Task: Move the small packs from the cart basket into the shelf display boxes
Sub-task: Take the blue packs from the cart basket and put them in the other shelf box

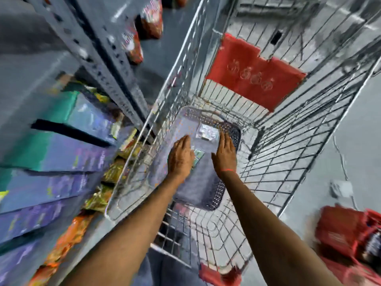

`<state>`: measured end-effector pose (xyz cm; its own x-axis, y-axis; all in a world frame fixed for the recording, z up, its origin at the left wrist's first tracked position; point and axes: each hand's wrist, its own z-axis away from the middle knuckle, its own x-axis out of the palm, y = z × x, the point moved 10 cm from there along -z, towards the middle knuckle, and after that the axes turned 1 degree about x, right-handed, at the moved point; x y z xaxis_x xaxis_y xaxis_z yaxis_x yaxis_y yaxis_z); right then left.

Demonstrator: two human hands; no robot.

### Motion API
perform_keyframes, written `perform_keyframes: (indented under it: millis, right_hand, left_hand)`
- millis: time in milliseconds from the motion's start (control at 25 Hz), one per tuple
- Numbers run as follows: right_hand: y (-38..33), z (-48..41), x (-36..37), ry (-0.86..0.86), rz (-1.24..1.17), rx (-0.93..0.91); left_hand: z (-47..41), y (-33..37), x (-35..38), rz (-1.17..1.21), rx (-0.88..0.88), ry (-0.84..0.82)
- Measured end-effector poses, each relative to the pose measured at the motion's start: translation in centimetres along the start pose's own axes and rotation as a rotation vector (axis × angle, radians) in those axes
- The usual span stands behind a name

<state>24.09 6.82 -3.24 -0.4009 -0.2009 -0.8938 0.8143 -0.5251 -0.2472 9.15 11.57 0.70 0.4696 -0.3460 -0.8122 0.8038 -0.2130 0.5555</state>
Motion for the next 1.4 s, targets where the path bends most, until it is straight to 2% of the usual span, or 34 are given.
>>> perform_keyframes:
  millis: [120, 200, 400, 480, 560, 640, 760, 920, 1120, 1240, 1400]
  right_hand:
    - [1.9, -4.1, 3.4, -0.069, 0.03, 0.006]
    - [1.5, -6.4, 4.5, -0.112, 0.033, -0.072]
    - [0.2, -9.9, 4.7, -0.125, 0.135, -0.243]
    - [0.3, -10.1, 4.8, -0.12, 0.216, -0.218]
    - [0.7, -10.1, 5.3, -0.119, 0.247, -0.147]
    - [1.3, -9.6, 5.9, -0.155, 0.257, -0.061]
    - [1.9, -6.8, 5.4, -0.254, 0.259, 0.034]
    - [0.4, -1.9, 0.0, -0.323, 0.301, 0.059]
    - [-6.0, 3.4, -11.4, -0.237, 0.279, 0.007]
    - [-12.4, 7.0, -18.1, -0.16, 0.309, -0.108]
    - [-21.7, 11.8, -24.9, -0.06, 0.337, -0.265]
  left_hand:
    - [-0.2, -3.5, 6.5, -0.062, -0.12, -0.168]
    - [-0.1, -4.7, 8.9, -0.087, -0.158, -0.211]
    - [-0.7, -4.6, 10.7, -0.286, -0.128, -0.184]
    - [-1.2, -4.2, 10.4, -0.336, -0.119, -0.172]
    - [-1.2, -4.4, 10.2, -0.293, -0.179, -0.234]
    - [-0.7, -4.4, 9.0, -0.28, -0.23, -0.219]
    - [0.9, -3.3, 5.3, -0.267, -0.284, -0.141]
    - [3.4, -0.5, -0.7, -0.263, -0.269, -0.04]
    - [6.2, 5.2, -12.3, -0.141, -0.157, 0.166]
    - [9.2, 7.6, -21.9, -0.109, -0.069, 0.426]
    - [13.3, 6.2, -33.7, -0.083, -0.115, 0.695]
